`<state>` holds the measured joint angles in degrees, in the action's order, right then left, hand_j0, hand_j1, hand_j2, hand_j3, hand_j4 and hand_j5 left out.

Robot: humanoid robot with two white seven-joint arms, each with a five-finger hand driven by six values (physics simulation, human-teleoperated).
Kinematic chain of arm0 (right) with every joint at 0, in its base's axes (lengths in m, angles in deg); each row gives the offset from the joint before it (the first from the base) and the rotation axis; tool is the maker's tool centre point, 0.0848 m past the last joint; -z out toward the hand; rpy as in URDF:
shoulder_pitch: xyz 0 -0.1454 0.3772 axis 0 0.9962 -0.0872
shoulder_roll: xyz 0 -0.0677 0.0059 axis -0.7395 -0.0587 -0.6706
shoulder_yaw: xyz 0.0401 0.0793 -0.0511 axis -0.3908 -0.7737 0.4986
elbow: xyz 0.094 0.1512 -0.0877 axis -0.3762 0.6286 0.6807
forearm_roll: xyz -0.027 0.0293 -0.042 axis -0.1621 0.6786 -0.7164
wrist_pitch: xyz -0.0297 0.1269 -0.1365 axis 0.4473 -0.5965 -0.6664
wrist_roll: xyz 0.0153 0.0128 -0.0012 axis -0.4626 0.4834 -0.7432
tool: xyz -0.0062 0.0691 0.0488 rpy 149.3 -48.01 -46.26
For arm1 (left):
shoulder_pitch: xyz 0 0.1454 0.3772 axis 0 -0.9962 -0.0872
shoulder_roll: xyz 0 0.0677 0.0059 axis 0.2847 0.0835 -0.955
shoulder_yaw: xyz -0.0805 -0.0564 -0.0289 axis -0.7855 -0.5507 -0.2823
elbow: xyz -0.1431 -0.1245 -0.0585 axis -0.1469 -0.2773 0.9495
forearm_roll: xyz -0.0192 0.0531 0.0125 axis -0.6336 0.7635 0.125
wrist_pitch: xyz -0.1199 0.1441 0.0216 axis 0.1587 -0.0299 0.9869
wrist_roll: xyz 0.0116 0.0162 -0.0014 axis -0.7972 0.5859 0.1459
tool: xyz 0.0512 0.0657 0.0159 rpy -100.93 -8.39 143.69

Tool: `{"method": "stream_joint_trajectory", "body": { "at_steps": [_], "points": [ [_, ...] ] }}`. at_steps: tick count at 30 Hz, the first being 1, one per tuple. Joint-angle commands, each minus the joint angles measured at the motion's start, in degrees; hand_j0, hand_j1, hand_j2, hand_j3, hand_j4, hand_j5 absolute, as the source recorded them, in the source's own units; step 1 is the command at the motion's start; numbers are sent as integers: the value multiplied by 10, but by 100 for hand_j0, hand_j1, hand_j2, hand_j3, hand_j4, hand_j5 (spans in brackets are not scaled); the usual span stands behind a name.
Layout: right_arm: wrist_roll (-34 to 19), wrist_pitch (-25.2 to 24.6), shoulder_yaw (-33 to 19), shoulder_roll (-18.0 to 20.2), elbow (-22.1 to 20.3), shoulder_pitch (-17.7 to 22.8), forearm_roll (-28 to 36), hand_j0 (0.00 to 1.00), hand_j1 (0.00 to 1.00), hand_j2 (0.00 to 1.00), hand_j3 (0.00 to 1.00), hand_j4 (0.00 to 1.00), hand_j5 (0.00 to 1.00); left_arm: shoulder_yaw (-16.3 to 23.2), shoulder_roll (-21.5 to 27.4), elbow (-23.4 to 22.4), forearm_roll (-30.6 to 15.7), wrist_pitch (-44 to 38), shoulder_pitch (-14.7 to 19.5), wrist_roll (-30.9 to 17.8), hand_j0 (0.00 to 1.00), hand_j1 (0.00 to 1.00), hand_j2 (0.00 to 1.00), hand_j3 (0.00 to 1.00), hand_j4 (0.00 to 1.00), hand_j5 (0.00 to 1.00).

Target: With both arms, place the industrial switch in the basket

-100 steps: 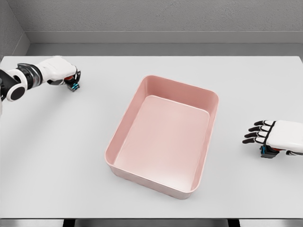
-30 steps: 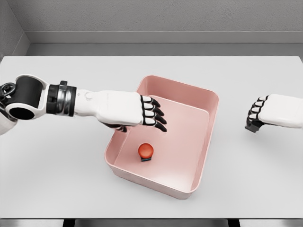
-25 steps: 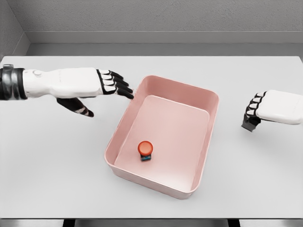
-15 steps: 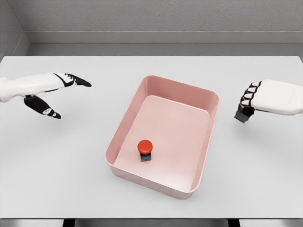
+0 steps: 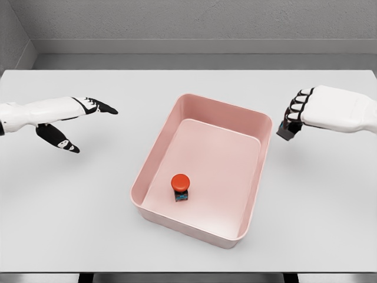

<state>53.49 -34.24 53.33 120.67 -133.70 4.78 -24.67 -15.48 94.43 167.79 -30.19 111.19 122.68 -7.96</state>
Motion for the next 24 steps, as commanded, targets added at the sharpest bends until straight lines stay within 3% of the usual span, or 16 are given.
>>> {"method": "stream_joint_trajectory", "body": {
  "at_steps": [1, 11, 24],
  "points": [
    [1, -1, 0, -3, -4, 0, 7, 54, 54, 54, 54, 54, 54, 0, -2, 0, -4, -1, 0, 0, 100, 100, 100, 100, 100, 100],
    [0, -1, 0, -24, -15, -14, 12, 54, 54, 54, 54, 54, 54, 0, -1, 0, -2, -1, -4, 0, 100, 100, 100, 100, 100, 100],
    [-1, -1, 1, -85, -16, -21, 12, 54, 54, 54, 54, 54, 54, 1, -3, 1, -1, -1, -4, -1, 100, 100, 100, 100, 100, 100]
  ]
}}
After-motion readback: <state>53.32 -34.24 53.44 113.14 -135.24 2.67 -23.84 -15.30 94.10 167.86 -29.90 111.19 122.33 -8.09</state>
